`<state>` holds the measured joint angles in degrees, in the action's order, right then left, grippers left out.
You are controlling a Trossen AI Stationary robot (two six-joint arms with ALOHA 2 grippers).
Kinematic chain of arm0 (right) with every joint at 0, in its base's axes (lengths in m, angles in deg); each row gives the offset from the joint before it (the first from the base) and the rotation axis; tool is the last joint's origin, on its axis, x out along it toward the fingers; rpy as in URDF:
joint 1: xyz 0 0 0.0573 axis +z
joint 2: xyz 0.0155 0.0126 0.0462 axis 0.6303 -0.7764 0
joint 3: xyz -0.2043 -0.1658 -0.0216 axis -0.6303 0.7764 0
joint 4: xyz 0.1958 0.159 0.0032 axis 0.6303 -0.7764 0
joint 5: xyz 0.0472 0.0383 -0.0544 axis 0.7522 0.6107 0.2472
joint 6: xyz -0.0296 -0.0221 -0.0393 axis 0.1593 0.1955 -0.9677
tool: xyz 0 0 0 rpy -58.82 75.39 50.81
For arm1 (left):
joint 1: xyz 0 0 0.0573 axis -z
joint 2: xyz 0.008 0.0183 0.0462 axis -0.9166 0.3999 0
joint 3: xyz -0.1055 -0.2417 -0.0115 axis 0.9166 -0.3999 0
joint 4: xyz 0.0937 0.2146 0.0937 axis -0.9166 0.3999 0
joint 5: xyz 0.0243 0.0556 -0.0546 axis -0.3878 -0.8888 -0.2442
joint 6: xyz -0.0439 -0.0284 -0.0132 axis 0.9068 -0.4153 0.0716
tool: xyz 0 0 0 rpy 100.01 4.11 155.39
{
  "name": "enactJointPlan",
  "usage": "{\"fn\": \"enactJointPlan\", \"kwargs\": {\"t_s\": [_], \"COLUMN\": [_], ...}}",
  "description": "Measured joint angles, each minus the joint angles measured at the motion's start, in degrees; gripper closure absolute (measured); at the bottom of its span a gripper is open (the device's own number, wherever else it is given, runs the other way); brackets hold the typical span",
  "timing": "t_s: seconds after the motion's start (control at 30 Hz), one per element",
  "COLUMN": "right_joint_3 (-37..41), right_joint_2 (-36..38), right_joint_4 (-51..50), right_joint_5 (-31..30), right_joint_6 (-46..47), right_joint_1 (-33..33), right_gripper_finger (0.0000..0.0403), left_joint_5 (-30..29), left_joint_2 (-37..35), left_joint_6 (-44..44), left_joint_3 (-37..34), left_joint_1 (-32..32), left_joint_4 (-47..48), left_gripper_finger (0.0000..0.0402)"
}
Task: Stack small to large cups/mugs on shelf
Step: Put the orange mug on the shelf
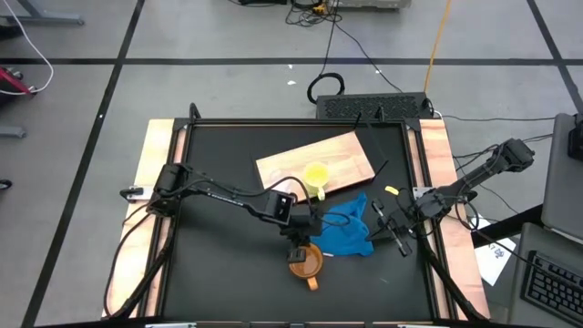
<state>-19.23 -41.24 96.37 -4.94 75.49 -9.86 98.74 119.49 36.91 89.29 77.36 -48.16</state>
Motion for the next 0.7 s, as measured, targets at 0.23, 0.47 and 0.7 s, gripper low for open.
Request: {"fn": "enactJointPlan", "kwargs": {"t_s": [0.23, 0.47, 0.7], "right_joint_3": [0.0, 0.0, 0.0], "right_joint_2": [0.0, 0.0, 0.0], "right_joint_4": [0.8, 0.8, 0.7], "right_joint_5": [0.0, 0.0, 0.0], "right_joint_6": [0.0, 0.0, 0.0], "right_joint_1": [0.0, 0.0, 0.0], "right_gripper_finger": [0.0403, 0.0403, 0.0403], "left_joint_5": [0.1, 0.4, 0.0], "left_joint_2": [0.0, 0.0, 0.0], "left_joint_6": [0.5, 1.4, 1.0], "left_joint_3": [-1.9, -2.8, -2.9], "left_joint_1": [0.1, 0.1, 0.1], "left_joint_4": [-1.2, -3.2, -3.1], "left_gripper_finger": [0.0388, 0.0388, 0.0388]}}
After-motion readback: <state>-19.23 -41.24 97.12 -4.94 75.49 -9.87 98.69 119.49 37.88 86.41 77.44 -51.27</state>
